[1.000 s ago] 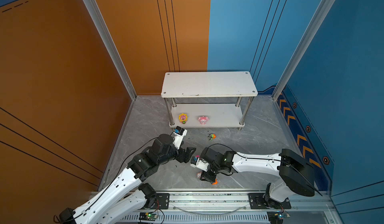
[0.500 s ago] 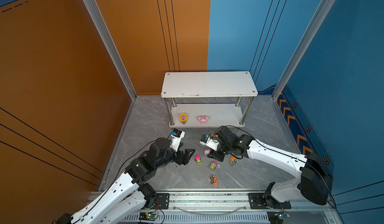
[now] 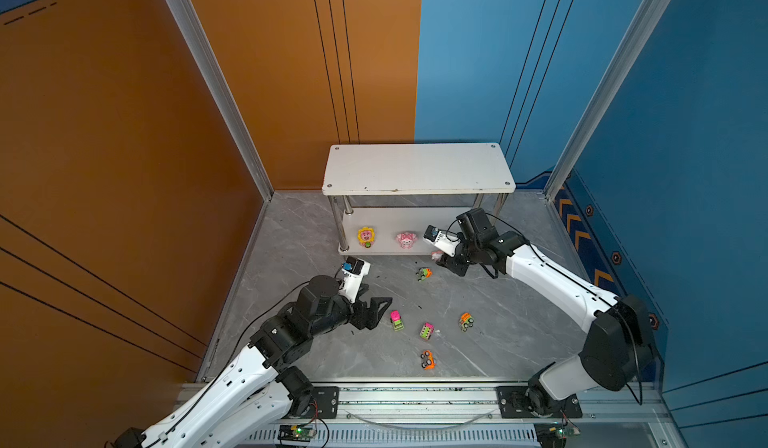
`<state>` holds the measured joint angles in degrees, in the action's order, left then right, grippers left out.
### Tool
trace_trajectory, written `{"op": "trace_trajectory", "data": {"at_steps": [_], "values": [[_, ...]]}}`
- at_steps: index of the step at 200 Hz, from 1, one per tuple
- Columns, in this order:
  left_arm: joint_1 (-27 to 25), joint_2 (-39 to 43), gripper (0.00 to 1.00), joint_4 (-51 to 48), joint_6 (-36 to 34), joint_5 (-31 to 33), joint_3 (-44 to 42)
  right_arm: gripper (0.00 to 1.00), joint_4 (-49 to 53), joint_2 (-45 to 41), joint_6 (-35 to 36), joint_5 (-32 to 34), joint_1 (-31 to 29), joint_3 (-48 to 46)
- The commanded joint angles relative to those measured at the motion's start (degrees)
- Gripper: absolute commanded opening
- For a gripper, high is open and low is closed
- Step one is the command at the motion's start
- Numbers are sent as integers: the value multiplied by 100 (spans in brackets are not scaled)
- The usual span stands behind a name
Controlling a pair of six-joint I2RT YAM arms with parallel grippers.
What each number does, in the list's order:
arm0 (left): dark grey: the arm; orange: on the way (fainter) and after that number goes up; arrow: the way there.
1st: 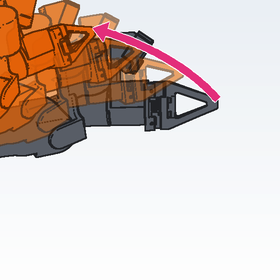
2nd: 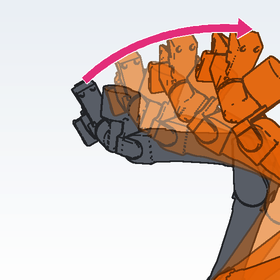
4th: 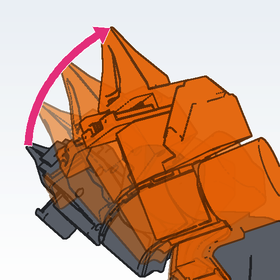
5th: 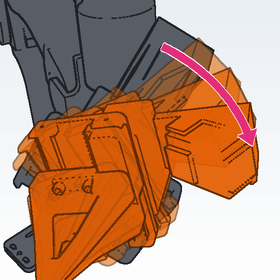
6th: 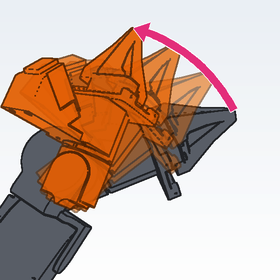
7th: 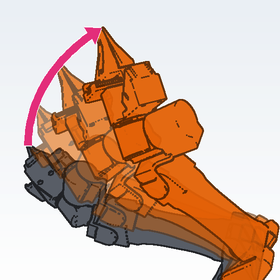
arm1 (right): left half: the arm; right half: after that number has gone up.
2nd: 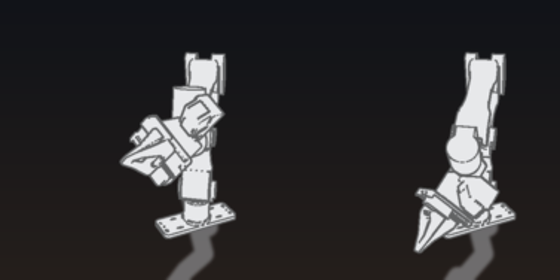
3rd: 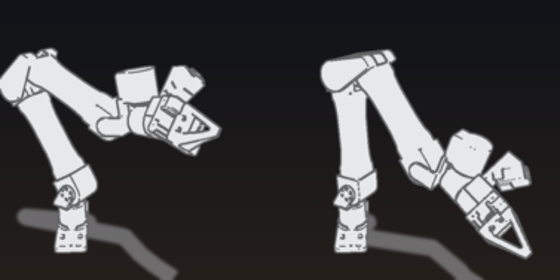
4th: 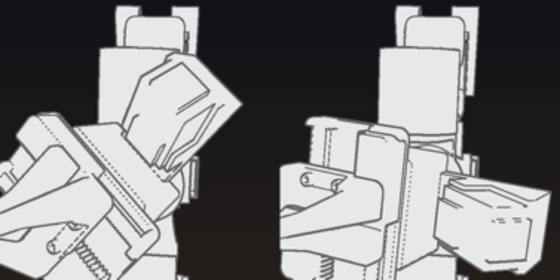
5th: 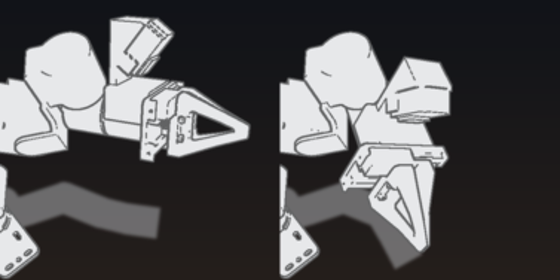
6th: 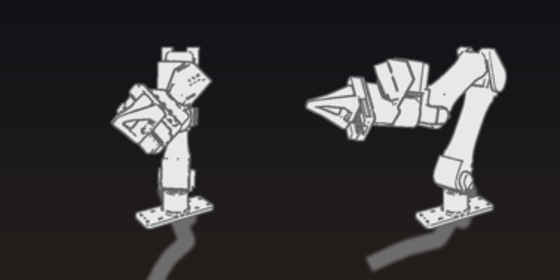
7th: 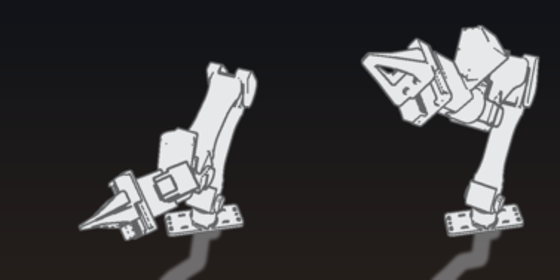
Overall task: Place and organize the plastic toys onto the shelf
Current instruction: 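Lift the figure with the right gripper and carry it to the lower shelf tier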
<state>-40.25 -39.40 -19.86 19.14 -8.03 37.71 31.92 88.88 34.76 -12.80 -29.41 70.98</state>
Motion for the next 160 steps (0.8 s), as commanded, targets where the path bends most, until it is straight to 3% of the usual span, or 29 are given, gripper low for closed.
{"op": "trace_trajectory", "data": {"at_steps": [1, 59, 65, 96, 160], "values": [[101, -36, 85, 165, -50, -76, -1, 0, 324, 330, 678, -5, 162, 286], [180, -168, 85, 175, -50, -129, 22, 0, 467, 1031, 877, -448, 653, 837], [185, -173, 90, 184, -46, -143, 23, 0, 496, 1099, 917, -477, 681, 898], [202, -254, 90, 193, -50, -158, 34, 0, 760, 1437, 1004, -627, 843, 1274], [228, -556, 90, 311, 2, -205, 78, 0, 853, 1821, 1051, -564, 994, 1628]]}}
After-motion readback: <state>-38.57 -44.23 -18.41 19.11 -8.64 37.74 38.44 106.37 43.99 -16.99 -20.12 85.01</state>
